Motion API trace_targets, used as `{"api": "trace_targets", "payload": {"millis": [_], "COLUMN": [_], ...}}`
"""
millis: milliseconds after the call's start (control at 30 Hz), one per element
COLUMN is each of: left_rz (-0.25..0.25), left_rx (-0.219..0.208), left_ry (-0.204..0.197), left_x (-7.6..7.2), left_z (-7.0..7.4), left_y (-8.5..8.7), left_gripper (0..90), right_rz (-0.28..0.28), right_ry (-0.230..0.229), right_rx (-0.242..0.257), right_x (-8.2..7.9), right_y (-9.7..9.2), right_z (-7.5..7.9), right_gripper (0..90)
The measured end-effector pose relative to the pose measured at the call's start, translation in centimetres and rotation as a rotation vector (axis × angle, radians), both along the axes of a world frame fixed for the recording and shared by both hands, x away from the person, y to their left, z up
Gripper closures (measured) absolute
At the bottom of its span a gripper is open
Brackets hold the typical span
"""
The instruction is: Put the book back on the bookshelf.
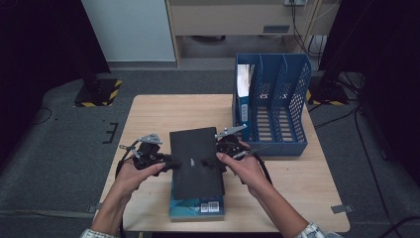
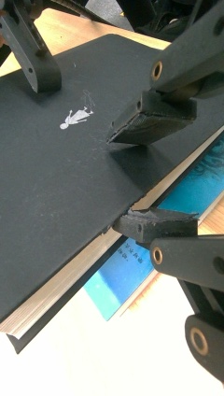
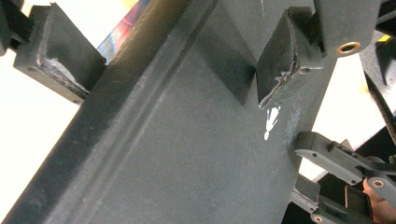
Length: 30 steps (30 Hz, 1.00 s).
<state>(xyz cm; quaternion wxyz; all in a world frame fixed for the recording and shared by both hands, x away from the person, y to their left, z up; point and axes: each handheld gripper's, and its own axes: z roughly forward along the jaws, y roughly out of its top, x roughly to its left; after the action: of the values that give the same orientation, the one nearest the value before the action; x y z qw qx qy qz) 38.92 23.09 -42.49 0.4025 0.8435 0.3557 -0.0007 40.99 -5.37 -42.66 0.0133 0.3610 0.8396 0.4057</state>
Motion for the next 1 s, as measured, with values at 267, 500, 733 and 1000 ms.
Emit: {"api": "trace_targets", "payload": {"millis": [267, 500, 733, 1000], "left_rz": [0.022, 0.023, 0.018, 0.028], "left_rx": [-0.016, -0.002, -0.001, 0.004], "left_ry": [-0.014, -0.027, -0.027, -0.039], "left_x": [0.3, 0.5, 0.5, 0.6], "left_z": [0.6, 1.3, 1.5, 1.9], "left_y": [0.4, 0.5, 0.5, 0.5], "left_gripper": [59.3, 62.5, 64.6, 65.8], "right_rz": [-0.003, 0.005, 0.01, 0.007], "right_ry": [-0.045, -0.065, -0.061, -0.081], "right_rx": [-0.006, -0.023, -0.034, -0.041], "right_x": [0.3, 0.7, 0.9, 1.0], "right_y": [0.3, 0.6, 0.5, 0.7], "right_z": [1.1, 1.7, 1.7, 2.1], "right_gripper": [20.2, 20.8, 20.8, 21.2]}}
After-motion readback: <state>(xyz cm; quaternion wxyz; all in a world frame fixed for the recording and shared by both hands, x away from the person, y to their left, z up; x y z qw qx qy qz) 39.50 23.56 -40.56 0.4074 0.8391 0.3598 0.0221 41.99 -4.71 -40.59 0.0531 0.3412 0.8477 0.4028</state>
